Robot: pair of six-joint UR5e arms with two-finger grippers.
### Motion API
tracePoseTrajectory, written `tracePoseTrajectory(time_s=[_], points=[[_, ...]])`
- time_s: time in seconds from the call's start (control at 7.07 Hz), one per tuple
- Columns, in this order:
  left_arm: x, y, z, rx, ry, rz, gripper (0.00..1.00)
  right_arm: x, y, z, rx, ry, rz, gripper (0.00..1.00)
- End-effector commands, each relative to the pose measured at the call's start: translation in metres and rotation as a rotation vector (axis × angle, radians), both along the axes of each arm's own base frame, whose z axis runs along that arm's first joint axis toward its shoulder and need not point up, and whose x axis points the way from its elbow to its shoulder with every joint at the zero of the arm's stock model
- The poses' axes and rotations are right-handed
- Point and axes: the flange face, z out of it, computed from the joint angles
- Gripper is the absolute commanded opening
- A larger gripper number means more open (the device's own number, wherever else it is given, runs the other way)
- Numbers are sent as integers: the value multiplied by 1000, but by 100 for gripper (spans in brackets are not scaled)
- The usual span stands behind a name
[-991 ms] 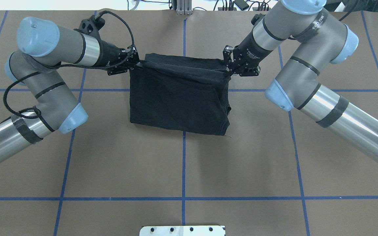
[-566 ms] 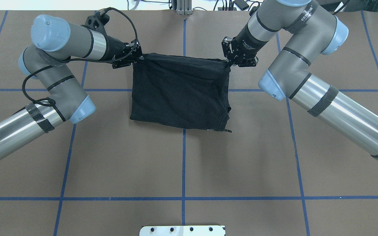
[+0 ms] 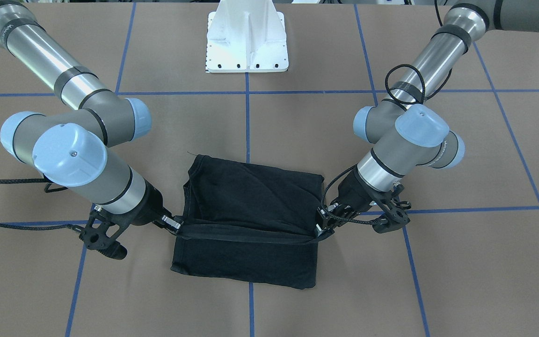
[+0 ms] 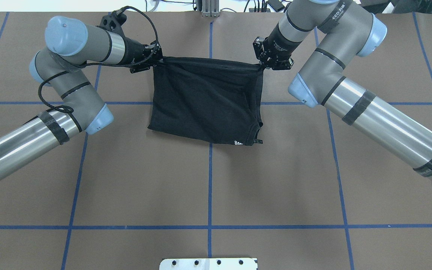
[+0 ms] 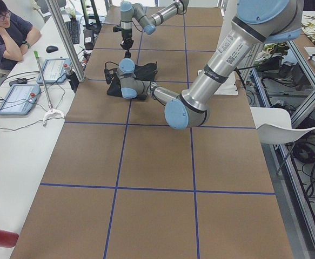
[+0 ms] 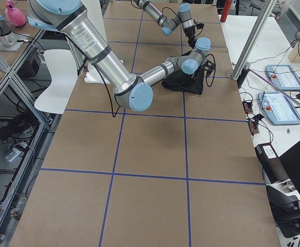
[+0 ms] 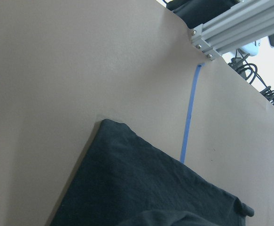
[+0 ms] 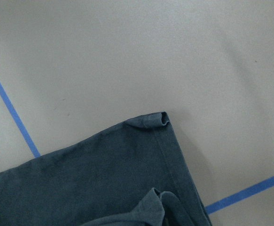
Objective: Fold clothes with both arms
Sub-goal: 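Lower the corners onto the far edge and open both grippers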
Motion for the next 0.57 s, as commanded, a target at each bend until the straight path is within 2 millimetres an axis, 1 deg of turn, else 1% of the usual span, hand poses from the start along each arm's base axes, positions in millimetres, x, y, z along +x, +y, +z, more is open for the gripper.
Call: tracePoseTrajectory(time_s=[0.0,0.14,0.28,0.42], points=[[13,-14,-15,-3,-1,-1,0,-4,-6,-3,1,10,9,0],[17,-19,-18,-7,-5,-1,0,-3,-7,-3,1,10,10,0],[16,-21,-16,-11,-10,-7,0,-3,-7,-2,0,11,10,0],[16,-24,-15,-15,-15,-47,12,-3,-8,0,-1,17,16,72]])
